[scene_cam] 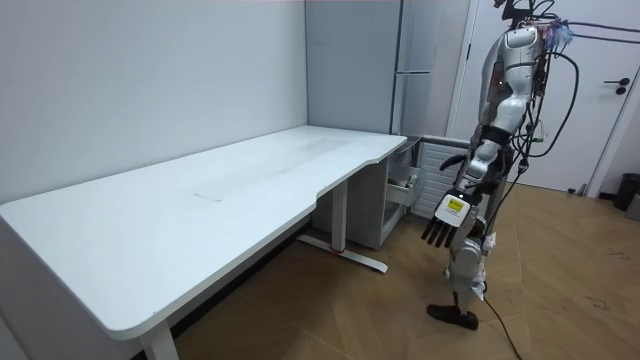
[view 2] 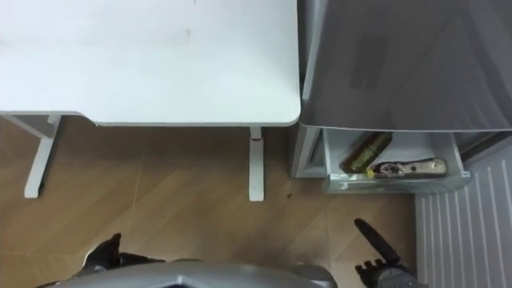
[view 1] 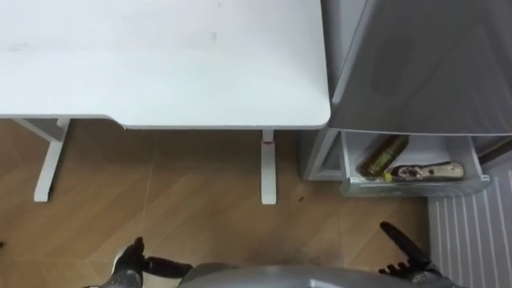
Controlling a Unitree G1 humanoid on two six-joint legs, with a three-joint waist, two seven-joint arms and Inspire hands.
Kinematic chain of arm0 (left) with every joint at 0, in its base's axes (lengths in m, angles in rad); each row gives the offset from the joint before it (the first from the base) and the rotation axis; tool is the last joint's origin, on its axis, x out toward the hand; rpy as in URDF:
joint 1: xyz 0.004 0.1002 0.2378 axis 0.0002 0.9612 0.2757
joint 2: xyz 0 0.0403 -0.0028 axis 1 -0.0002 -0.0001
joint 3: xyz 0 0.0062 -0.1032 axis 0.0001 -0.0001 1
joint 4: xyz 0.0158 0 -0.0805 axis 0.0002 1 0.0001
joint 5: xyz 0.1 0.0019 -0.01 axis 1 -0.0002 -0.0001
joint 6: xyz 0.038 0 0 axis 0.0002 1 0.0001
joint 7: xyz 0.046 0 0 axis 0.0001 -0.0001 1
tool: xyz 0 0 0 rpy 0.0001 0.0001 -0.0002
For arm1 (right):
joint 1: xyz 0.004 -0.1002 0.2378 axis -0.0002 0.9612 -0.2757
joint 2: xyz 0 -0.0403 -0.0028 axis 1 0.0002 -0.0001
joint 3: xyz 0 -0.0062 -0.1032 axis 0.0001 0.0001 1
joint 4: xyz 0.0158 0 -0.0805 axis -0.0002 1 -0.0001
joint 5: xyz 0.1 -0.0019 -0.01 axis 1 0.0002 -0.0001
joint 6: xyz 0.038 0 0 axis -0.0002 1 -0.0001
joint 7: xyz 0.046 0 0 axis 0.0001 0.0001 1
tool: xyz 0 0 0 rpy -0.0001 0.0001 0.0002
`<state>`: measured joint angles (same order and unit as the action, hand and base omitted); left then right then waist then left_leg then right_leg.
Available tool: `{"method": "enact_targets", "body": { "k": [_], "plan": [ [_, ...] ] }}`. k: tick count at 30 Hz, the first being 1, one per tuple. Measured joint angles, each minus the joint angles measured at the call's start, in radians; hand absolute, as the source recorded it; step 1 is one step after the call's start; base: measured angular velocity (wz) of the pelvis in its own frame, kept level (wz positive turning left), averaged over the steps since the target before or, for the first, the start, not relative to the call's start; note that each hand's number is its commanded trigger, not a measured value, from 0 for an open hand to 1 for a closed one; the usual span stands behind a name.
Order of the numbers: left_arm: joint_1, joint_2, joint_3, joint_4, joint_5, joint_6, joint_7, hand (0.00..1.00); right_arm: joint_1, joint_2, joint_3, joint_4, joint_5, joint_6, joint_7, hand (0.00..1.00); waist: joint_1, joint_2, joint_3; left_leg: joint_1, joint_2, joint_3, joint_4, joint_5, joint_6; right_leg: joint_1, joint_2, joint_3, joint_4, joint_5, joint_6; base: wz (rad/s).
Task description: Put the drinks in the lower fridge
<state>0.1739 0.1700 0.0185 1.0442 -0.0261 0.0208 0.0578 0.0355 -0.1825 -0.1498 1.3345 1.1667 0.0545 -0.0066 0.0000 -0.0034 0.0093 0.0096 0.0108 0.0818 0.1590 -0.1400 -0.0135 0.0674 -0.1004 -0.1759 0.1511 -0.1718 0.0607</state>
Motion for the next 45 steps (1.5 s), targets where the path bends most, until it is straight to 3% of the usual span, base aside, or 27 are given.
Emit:
{"method": "enact_targets", "body": {
  "k": [4,10,20,26,29,31,32,37,39,42,45],
  "plan": [
    [0.032,-0.009,0.060,0.000,-0.001,0.001,0.001,0.00,0.035,0.009,0.000,0.026,-0.004,0.002,0.023,0.00,0.001,0.000,-0.0052,0.004,0.000,0.001,0.000,-0.007,-0.001,0.003,0.000,0.005,-0.001,-0.001,0.001,0.00],
    [0.054,-0.030,0.061,0.003,-0.001,0.004,0.001,0.00,0.043,0.023,-0.001,0.046,-0.027,0.018,0.050,0.00,0.001,-0.004,-0.0037,0.013,0.000,0.002,0.000,-0.012,-0.001,0.018,0.001,0.007,-0.002,-0.001,0.002,0.00],
    [0.066,-0.018,0.061,0.037,0.001,0.025,-0.024,0.00,0.042,0.032,-0.049,0.019,0.089,0.046,0.072,0.00,-0.005,0.000,-0.0068,0.019,-0.001,-0.001,0.010,-0.018,0.001,0.024,-0.001,0.007,-0.001,-0.005,0.003,0.00],
    [0.091,-0.002,0.059,0.035,0.076,0.026,-0.023,0.00,0.021,0.029,-0.102,-0.003,0.167,0.029,0.049,0.00,-0.029,0.013,-0.0024,-0.005,-0.002,-0.023,0.048,-0.035,0.002,0.031,-0.002,-0.019,-0.001,-0.012,0.005,0.12],
    [0.089,-0.001,0.059,0.035,0.107,0.026,-0.023,0.00,0.015,0.028,-0.115,-0.013,0.205,0.013,0.047,0.00,-0.028,0.022,-0.0063,-0.008,-0.004,-0.029,0.051,-0.035,0.002,0.031,-0.003,-0.024,-0.001,-0.013,0.005,0.08],
    [0.083,-0.001,0.059,0.036,0.108,0.027,-0.023,0.00,0.007,0.027,-0.138,-0.015,0.225,0.008,0.040,0.00,-0.028,0.028,-0.0033,-0.025,-0.003,-0.030,0.063,-0.037,0.002,0.021,-0.003,-0.024,0.006,-0.013,0.005,0.02],
    [0.069,-0.001,0.059,0.037,0.108,0.029,-0.022,0.00,-0.009,0.023,-0.154,-0.015,0.235,0.007,0.036,0.00,-0.029,0.036,-0.0081,-0.048,-0.002,-0.035,0.080,-0.039,0.002,-0.001,-0.003,-0.027,0.021,-0.016,0.004,0.13],
    [-0.005,0.002,0.055,0.070,0.107,0.028,-0.020,0.00,-0.115,0.006,-0.180,-0.013,0.260,-0.014,0.025,0.00,-0.028,0.050,-0.0020,-0.177,-0.005,-0.040,0.163,-0.041,0.005,-0.154,-0.021,-0.022,0.153,-0.049,-0.002,0.03],
    [-0.073,0.011,0.032,0.118,0.103,0.022,-0.019,0.00,-0.200,-0.006,-0.179,-0.009,0.310,-0.022,0.022,0.00,-0.023,0.053,0.0085,-0.270,-0.007,-0.040,0.231,-0.044,0.009,-0.262,-0.035,-0.016,0.249,-0.078,-0.008,0.03],
    [-0.129,0.020,0.014,0.150,0.097,0.011,-0.002,0.00,-0.287,-0.013,-0.181,0.001,0.364,-0.036,0.024,0.00,-0.005,0.038,0.0256,-0.397,-0.002,-0.043,0.316,-0.051,0.007,-0.400,-0.040,-0.006,0.357,-0.102,-0.018,0.02],
    [-0.144,0.021,-0.007,0.174,0.097,0.005,0.005,0.00,-0.321,-0.022,-0.194,0.008,0.381,-0.048,0.026,0.00,0.008,0.038,0.0260,-0.504,0.008,-0.044,0.411,-0.074,0.006,-0.507,-0.038,0.004,0.447,-0.122,-0.026,-0.05]
  ]
}}
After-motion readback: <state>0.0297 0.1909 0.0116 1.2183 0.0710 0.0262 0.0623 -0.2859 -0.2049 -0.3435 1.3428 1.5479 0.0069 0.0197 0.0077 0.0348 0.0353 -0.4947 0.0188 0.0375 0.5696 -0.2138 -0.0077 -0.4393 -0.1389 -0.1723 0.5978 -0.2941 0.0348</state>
